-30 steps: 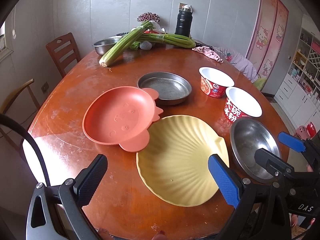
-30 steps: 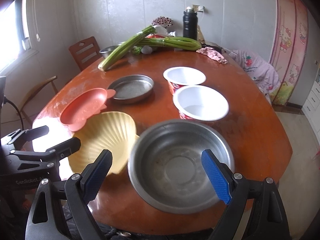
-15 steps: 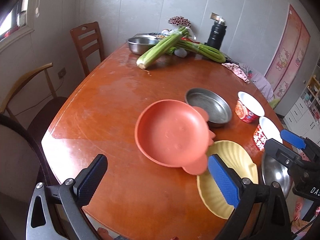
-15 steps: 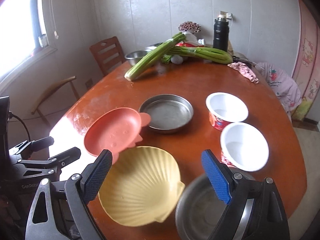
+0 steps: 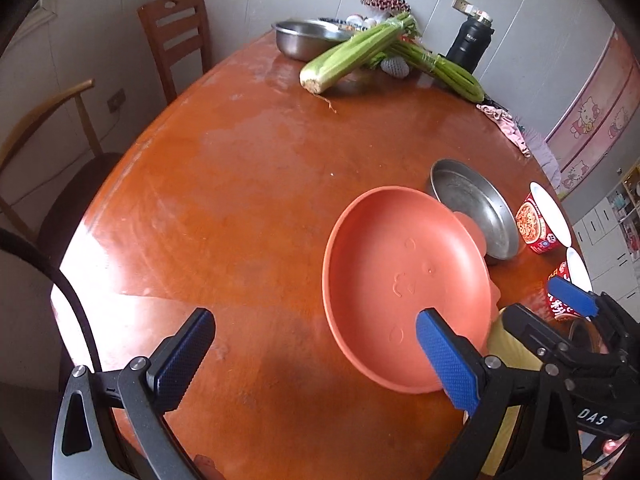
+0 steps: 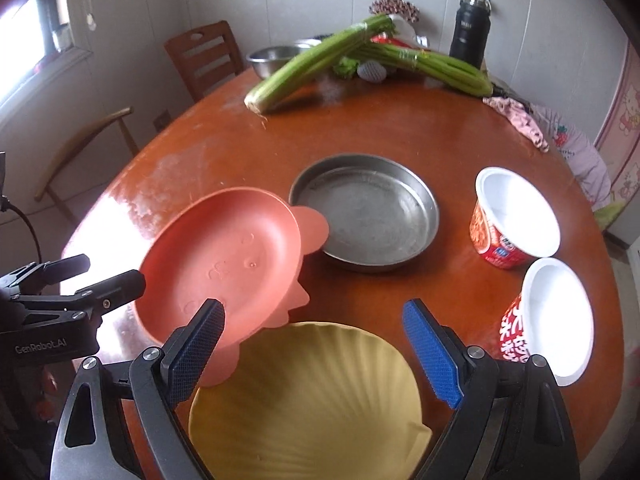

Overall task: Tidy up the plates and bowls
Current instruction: 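Grasp the pink plate rim with the left gripper and lift it, then carry the pink plate with the left gripper and set it on the table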

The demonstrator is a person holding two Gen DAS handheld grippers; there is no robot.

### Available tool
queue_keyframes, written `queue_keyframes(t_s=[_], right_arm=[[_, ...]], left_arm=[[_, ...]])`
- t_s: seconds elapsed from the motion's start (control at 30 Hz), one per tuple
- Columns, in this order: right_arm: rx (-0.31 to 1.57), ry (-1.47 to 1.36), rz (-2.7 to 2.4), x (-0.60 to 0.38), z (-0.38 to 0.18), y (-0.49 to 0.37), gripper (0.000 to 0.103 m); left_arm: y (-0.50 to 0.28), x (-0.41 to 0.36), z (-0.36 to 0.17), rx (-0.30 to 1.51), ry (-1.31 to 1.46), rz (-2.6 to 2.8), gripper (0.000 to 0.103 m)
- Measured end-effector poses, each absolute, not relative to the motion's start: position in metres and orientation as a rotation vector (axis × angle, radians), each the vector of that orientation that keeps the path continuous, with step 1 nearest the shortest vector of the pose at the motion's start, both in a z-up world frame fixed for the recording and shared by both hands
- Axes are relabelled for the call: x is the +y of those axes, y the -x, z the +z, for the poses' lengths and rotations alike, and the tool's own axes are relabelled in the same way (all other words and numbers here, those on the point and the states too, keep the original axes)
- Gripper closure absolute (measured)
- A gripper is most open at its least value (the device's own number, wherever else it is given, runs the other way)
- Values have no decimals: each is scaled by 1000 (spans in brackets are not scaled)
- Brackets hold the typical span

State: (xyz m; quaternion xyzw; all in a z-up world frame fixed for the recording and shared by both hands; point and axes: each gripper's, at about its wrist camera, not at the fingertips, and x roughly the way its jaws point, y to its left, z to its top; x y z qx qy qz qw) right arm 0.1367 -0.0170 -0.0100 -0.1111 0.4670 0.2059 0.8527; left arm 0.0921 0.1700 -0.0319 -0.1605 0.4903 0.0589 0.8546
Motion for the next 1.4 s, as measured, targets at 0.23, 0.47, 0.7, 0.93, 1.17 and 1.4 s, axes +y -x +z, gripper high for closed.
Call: queue_keyframes(t_s=[0.23, 0.47, 0.7, 0.93, 1.17, 1.4], right_arm=[[1042, 250, 443, -7, -30, -154, 43], [1034, 263, 485, 3, -37, -157, 51], [1043, 269, 545, 13, -41, -154, 60], [1021, 282, 574, 21, -33, -141, 60], [984, 232, 615, 33, -13, -131, 60], [1012, 209, 625, 47, -18, -128, 60]], left_arm=[[-103, 164, -40, 1039, 365, 93, 7], [-111, 161, -49, 1073, 384, 83, 37], [-113, 157, -50, 1064, 394, 76, 58], [-111, 166, -38, 1030, 385, 101, 58], [-116, 185, -26, 1001, 365, 134, 59], [-126, 196, -28, 996, 361, 142, 59]])
